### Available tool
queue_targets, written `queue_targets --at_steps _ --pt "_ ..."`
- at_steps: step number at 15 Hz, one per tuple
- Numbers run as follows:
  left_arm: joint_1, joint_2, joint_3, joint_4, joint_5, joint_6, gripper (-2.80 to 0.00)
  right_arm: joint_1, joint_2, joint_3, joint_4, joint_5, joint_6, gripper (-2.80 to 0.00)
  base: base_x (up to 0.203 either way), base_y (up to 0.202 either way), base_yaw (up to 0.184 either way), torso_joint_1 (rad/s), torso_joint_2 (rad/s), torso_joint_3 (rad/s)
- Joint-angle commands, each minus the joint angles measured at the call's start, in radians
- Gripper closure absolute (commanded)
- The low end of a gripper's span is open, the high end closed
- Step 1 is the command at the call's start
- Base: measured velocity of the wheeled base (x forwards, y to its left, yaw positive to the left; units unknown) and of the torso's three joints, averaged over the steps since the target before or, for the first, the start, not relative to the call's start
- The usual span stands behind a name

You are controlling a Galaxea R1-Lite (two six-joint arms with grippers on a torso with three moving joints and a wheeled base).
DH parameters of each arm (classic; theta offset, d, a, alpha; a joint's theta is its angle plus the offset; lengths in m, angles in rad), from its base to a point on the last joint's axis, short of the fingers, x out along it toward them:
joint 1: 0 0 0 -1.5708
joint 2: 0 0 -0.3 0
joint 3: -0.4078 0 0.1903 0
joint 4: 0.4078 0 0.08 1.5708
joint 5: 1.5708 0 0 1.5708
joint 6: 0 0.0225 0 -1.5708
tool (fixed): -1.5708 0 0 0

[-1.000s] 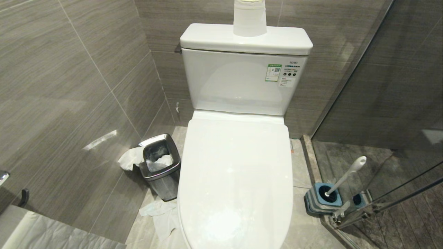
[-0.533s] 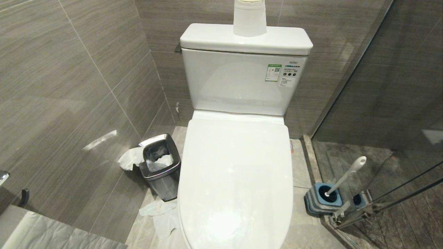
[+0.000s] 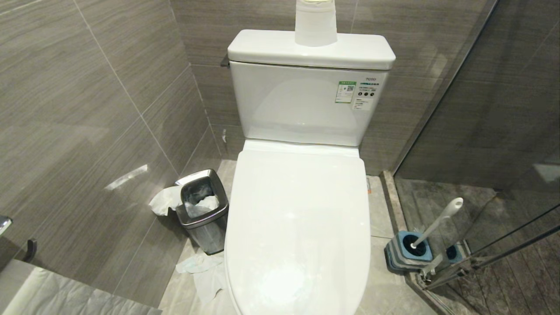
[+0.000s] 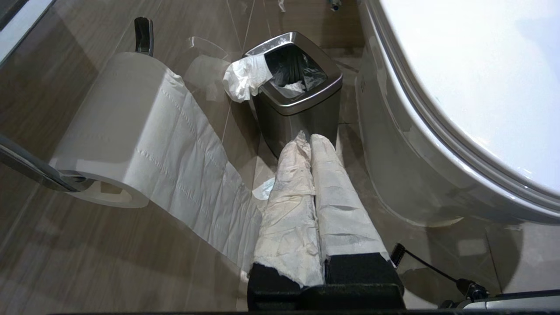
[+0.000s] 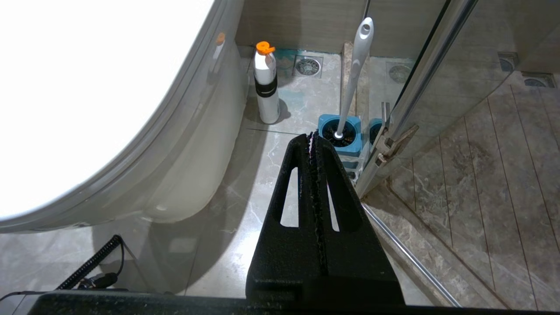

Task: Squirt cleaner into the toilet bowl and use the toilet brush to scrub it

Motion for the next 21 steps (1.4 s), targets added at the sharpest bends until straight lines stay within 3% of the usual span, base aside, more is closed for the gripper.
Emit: queue_targets --at_steps 1,4,21 --pt "0.000 -0.002 0.002 0.000 0.005 -0.025 0.00 0.000 0.000 0.000 0.000 0.000 0.001 0.00 0.000 0.000 0.000 0.000 0.00 0.000" --pt "0.000 0.000 0.002 0.000 0.009 -0.097 0.00 0.000 0.000 0.001 0.000 0.000 0.001 0.00 0.000 0.000 0.000 0.000 0.00 0.000" --pt "0.000 0.001 0.002 -0.002 0.011 -0.100 0.00 0.000 0.000 0.000 0.000 0.000 0.001 0.00 0.000 0.000 0.000 0.000 0.00 0.000"
